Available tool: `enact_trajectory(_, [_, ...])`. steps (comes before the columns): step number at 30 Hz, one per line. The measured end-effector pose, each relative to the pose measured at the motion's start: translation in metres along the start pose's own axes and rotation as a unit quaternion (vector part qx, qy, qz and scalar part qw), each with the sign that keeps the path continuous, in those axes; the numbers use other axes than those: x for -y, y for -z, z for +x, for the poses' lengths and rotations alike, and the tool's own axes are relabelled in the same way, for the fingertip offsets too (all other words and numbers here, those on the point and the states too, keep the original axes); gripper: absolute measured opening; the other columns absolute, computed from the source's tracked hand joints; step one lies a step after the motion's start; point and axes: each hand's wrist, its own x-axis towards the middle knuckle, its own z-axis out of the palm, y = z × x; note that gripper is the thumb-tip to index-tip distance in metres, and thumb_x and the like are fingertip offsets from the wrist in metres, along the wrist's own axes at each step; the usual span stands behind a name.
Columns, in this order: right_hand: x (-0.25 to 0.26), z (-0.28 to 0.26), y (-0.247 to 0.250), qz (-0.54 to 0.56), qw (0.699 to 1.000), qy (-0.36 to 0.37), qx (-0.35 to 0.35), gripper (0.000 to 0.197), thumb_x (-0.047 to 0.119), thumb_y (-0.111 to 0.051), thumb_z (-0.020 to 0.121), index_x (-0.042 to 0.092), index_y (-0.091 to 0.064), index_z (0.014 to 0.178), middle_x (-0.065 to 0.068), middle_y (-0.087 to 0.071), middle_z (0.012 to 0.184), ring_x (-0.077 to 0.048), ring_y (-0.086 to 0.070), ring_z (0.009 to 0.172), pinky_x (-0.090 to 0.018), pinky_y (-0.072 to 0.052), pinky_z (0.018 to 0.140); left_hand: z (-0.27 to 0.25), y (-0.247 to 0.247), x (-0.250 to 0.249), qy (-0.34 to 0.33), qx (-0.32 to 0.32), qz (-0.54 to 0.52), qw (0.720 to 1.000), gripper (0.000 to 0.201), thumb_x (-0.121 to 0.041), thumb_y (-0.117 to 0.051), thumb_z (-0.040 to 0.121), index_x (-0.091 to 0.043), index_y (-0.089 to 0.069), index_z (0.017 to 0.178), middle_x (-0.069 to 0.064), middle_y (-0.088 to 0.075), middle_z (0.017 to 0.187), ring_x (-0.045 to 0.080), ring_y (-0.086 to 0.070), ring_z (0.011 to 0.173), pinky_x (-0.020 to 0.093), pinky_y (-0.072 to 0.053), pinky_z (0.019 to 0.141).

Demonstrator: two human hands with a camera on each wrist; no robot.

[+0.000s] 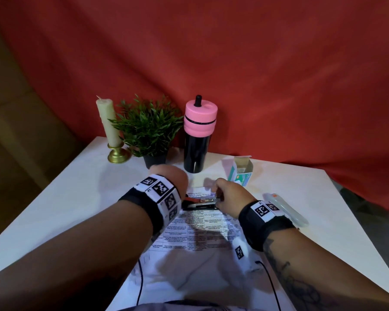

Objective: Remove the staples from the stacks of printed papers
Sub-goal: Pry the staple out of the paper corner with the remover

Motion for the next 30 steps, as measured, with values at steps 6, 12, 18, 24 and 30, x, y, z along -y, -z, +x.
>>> enact_trajectory(6, [0.003, -0.005, -0.001, 0.021, 1.0, 0.0, 0.001, 0.049, 0.005, -0.062, 0.08, 0.025, -0.048, 0.122, 0.004, -0.063, 0.085, -0.02, -0.063, 0.08, -0.034, -0.054, 0.078, 0.002, 0.012, -0.031, -0.061, -0.028, -0.126, 0.99, 0.028, -0.006, -0.053, 0.086, -0.012, -0.05, 0.113, 0.003, -0.048, 0.088, 0.025, -0.051, 0.083, 0.033, -0.042, 0.069])
enact_trajectory(12, [0.001, -0.015, 0.001, 0.053, 0.998, -0.005, 0.032, 0.061, 0.024, -0.077, 0.077, 0.023, -0.05, 0.132, 0.003, -0.058, 0.111, -0.015, -0.058, 0.098, -0.021, -0.043, 0.085, 0.003, -0.013, -0.043, -0.061, 0.0, -0.162, 0.985, 0.033, -0.007, -0.053, 0.088, -0.013, -0.048, 0.12, 0.01, -0.061, 0.105, 0.031, -0.061, 0.1, 0.035, -0.043, 0.071])
enact_trajectory(18, [0.01, -0.01, -0.007, -0.026, 0.999, 0.018, 0.04, 0.06, 0.041, -0.075, 0.078, 0.024, -0.054, 0.132, -0.004, -0.048, 0.121, -0.022, -0.053, 0.113, -0.032, -0.043, 0.101, 0.005, -0.041, -0.042, -0.097, -0.014, -0.198, 0.975, 0.032, -0.01, -0.052, 0.089, -0.016, -0.058, 0.119, 0.008, -0.063, 0.109, 0.027, -0.061, 0.102, 0.037, -0.051, 0.085])
enact_trajectory(24, [0.02, -0.008, -0.02, -0.126, 0.99, -0.004, 0.064, 0.052, 0.043, -0.061, 0.088, 0.016, -0.053, 0.131, -0.009, -0.051, 0.127, -0.028, -0.053, 0.116, -0.03, -0.043, 0.093, 0.009, -0.062, -0.017, -0.001, -0.079, -0.333, 0.94, 0.044, -0.021, -0.056, 0.087, -0.022, -0.053, 0.131, 0.003, -0.055, 0.129, 0.025, -0.052, 0.122, 0.034, -0.042, 0.102])
enact_trajectory(30, [0.017, -0.003, -0.021, -0.088, 0.994, -0.04, 0.048, 0.053, 0.043, -0.058, 0.089, 0.016, -0.049, 0.135, -0.008, -0.059, 0.12, -0.026, -0.06, 0.106, -0.031, -0.05, 0.085, 0.014, -0.079, 0.016, 0.238, -0.048, -0.294, 0.924, 0.052, -0.037, -0.061, 0.085, -0.017, -0.038, 0.127, 0.014, -0.049, 0.127, 0.035, -0.048, 0.117, 0.044, -0.045, 0.096])
